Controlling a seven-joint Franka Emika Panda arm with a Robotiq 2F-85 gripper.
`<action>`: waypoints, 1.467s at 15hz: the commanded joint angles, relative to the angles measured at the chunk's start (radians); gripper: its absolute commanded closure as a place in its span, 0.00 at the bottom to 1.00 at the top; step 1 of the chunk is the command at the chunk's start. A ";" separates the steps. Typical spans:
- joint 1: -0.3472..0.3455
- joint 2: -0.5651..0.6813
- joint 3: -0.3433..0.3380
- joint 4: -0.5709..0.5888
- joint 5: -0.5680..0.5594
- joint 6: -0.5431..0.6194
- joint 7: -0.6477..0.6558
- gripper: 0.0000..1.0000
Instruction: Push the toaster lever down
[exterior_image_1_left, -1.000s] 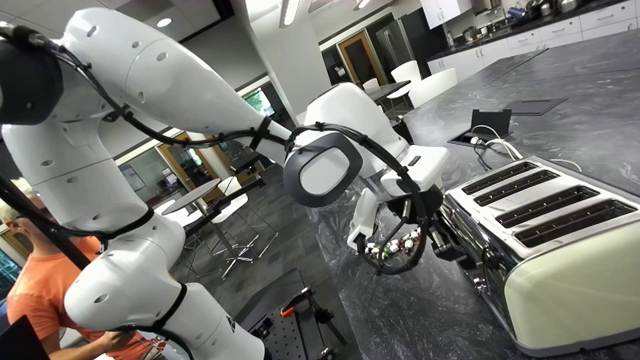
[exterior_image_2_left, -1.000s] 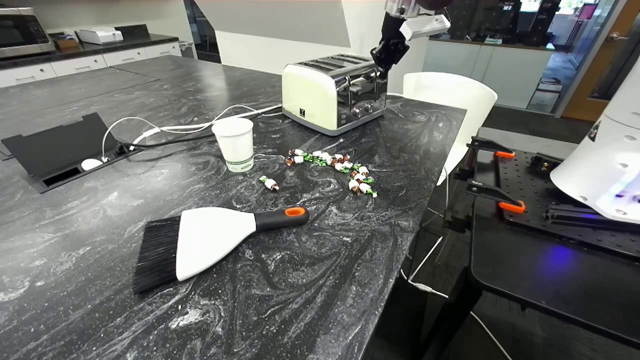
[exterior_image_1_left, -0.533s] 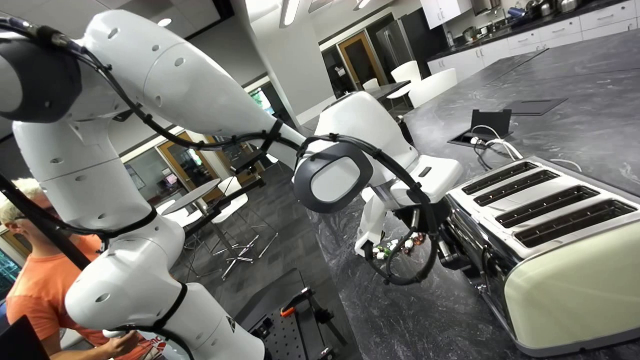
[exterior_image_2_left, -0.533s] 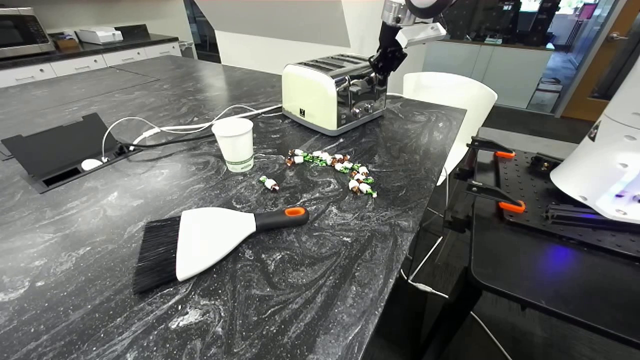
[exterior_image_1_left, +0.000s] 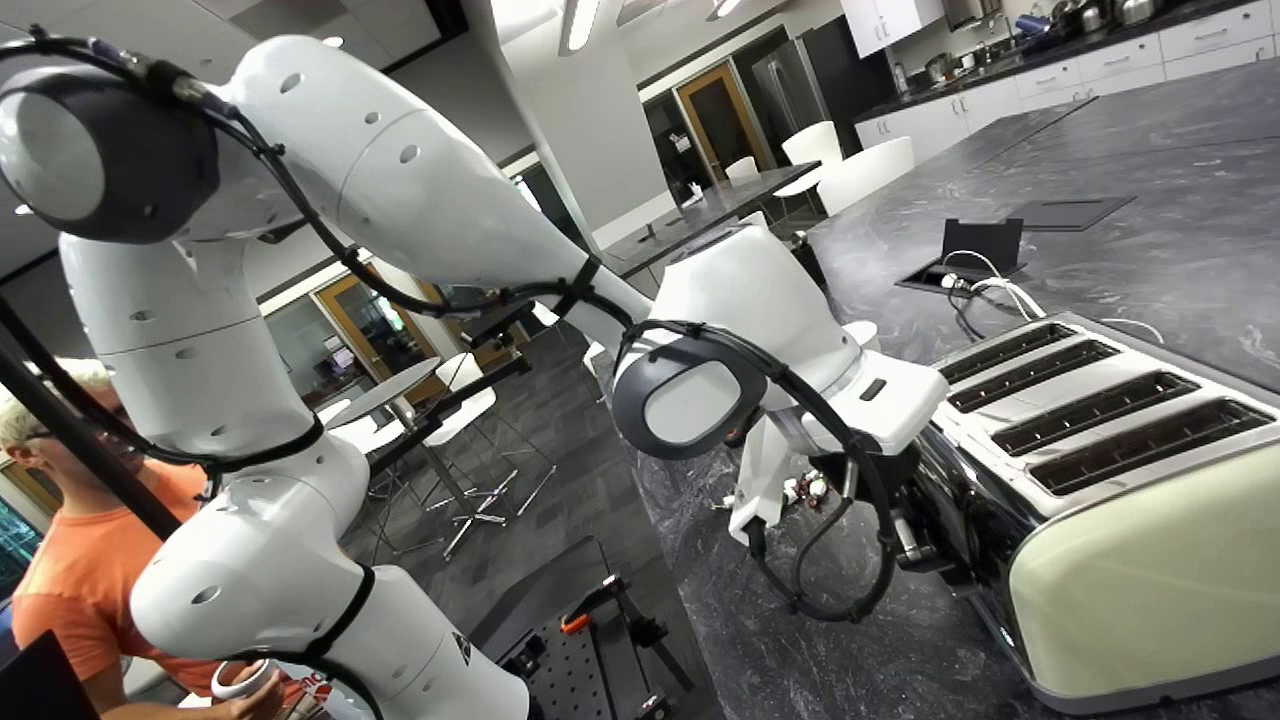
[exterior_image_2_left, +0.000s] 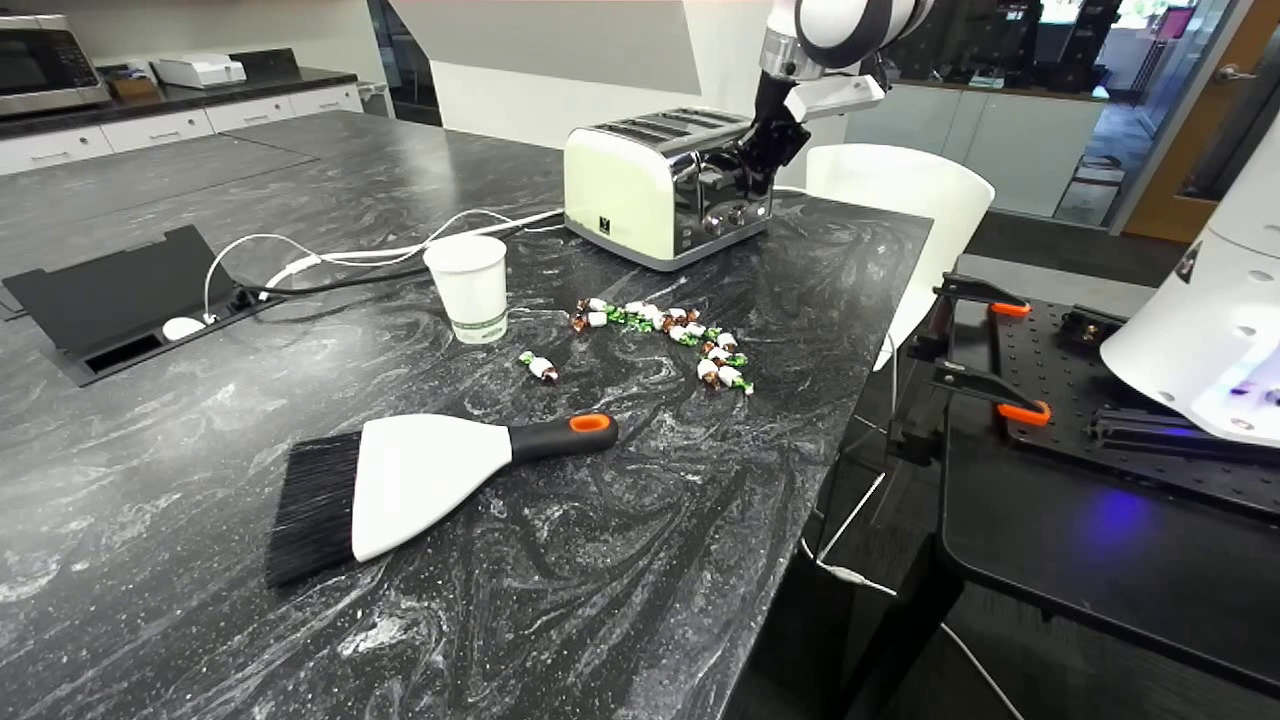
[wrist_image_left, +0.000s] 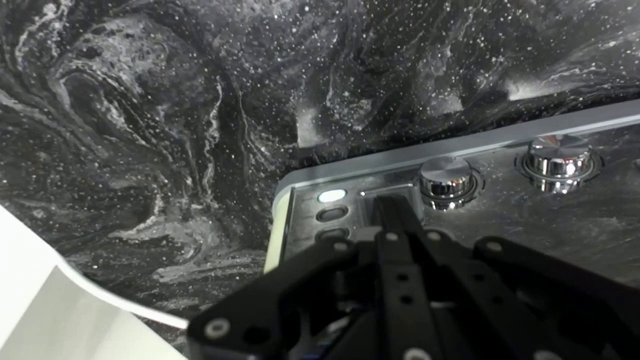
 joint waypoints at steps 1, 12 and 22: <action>-0.001 0.082 0.014 0.024 0.076 0.094 -0.041 1.00; 0.117 -0.131 -0.142 -0.134 0.039 0.174 -0.002 1.00; 0.265 -0.413 -0.426 -0.246 -0.301 0.218 0.047 1.00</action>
